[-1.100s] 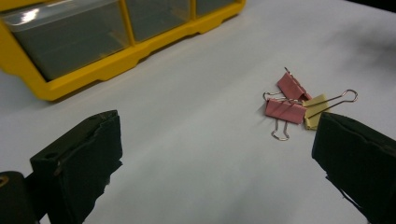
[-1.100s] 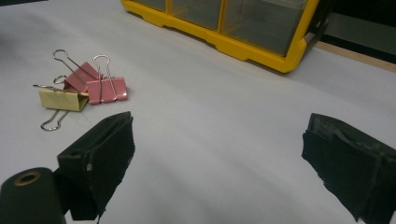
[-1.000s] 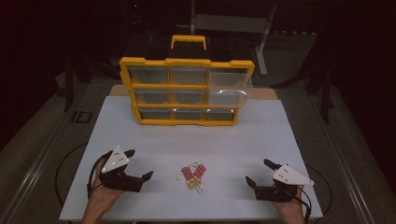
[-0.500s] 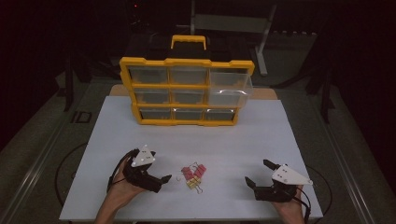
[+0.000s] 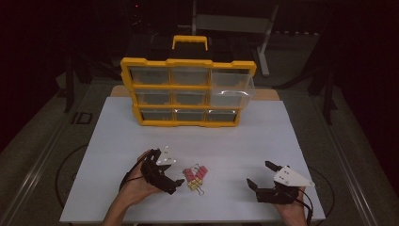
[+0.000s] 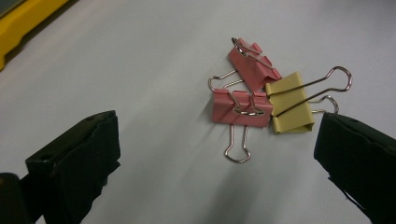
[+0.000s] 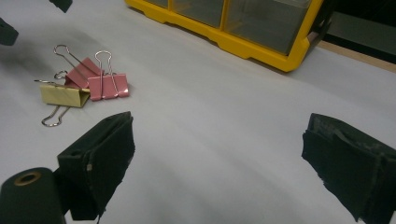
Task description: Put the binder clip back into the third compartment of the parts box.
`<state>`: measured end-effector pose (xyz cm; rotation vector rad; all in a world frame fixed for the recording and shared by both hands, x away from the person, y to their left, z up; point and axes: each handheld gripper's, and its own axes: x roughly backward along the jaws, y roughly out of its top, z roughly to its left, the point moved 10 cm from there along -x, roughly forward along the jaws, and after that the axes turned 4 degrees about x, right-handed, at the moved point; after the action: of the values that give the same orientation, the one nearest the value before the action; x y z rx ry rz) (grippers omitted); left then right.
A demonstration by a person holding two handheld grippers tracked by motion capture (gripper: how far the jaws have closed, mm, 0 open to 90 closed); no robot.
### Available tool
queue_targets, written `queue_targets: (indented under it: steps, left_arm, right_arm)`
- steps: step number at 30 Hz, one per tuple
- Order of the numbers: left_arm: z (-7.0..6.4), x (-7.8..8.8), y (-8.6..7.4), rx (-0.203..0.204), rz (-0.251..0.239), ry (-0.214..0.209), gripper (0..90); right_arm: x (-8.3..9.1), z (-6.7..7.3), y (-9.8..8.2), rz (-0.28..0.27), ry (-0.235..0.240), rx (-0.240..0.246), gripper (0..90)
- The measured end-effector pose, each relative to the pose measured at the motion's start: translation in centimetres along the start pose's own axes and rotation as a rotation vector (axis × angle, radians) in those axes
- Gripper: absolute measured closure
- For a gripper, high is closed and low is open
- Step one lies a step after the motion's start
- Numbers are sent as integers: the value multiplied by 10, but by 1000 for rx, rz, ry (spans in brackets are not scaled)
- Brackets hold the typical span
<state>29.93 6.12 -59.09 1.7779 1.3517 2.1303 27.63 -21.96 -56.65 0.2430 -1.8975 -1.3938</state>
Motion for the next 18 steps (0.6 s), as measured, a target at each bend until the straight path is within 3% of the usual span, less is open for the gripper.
queue_targets:
  steps: [6, 7, 13, 18]
  left_arm:
    - [-4, -8, 1, -19, 38, -6, 13]
    - [-7, -13, 1, -34, 71, -6, 17]
    - [-10, -23, 2, -59, 116, -3, 58]
    - [-11, -31, 2, -61, 141, -6, 76]
  right_arm:
    - [0, 0, 0, 3, 1, -1, 88]
    - [0, 0, -1, 3, 1, 0, 89]
    - [0, 1, 0, 2, 1, 5, 88]
    - [1, 0, 0, 0, -7, 7, 89]
